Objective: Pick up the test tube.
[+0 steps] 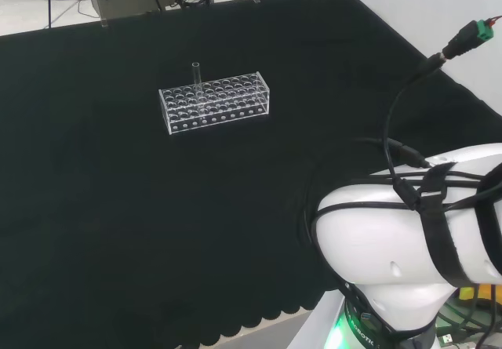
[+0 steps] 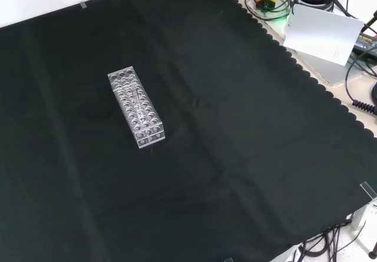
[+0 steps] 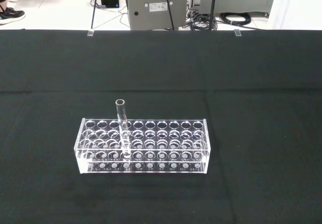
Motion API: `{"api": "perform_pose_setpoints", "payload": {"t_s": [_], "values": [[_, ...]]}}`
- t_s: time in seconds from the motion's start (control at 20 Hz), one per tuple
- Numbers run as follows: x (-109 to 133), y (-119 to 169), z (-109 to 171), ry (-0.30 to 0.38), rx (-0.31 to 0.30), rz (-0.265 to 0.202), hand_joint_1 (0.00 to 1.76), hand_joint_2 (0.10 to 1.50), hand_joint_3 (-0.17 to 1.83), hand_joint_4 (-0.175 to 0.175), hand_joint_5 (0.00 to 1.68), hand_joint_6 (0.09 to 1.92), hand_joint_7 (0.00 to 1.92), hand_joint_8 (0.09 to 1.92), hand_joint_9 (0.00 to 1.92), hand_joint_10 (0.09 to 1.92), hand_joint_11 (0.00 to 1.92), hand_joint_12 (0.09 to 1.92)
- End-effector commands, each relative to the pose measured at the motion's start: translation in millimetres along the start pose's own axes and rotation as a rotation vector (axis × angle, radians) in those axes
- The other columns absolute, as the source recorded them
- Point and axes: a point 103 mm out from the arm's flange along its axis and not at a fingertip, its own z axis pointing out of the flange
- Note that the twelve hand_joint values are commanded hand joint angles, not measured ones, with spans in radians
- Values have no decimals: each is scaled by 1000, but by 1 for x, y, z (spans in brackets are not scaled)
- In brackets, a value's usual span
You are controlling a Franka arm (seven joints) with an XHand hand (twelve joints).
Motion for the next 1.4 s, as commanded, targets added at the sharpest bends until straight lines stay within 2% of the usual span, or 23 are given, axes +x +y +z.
{"api": "perform_pose_setpoints", "payload": {"t_s": [0.05, 0.15, 0.45, 0.7, 0.85, 0.95, 1.1, 1.4], "values": [[0, 3, 3, -6, 3, -2, 685, 781, 377, -17, 148, 131, 19, 582, 319, 87, 49, 1334], [1, 9, 7, -7, 15, -9, 645, 811, 370, -20, 116, 97, 4, 522, 248, 87, 10, 1298], [9, 36, 18, 27, 35, -59, 634, 832, 343, -21, 117, 87, 0, 506, 232, 87, 0, 1305], [12, 66, 30, 52, 67, -93, 639, 855, 294, -25, 146, 87, 0, 593, 224, 115, 0, 1367], [15, 87, 38, 56, 76, -119, 654, 870, 258, -33, 178, 87, 18, 689, 51, 641, 0, 1436], [18, 102, 43, 62, 72, -134, 670, 869, 256, -41, 204, 87, 47, 722, 14, 819, 0, 1483], [22, 122, 52, 65, 78, -151, 698, 865, 260, -55, 250, 87, 119, 762, 53, 911, 0, 1530], [27, 162, 71, 55, 135, -164, 721, 863, 269, -67, 292, 87, 172, 786, 102, 935, 0, 1563]]}}
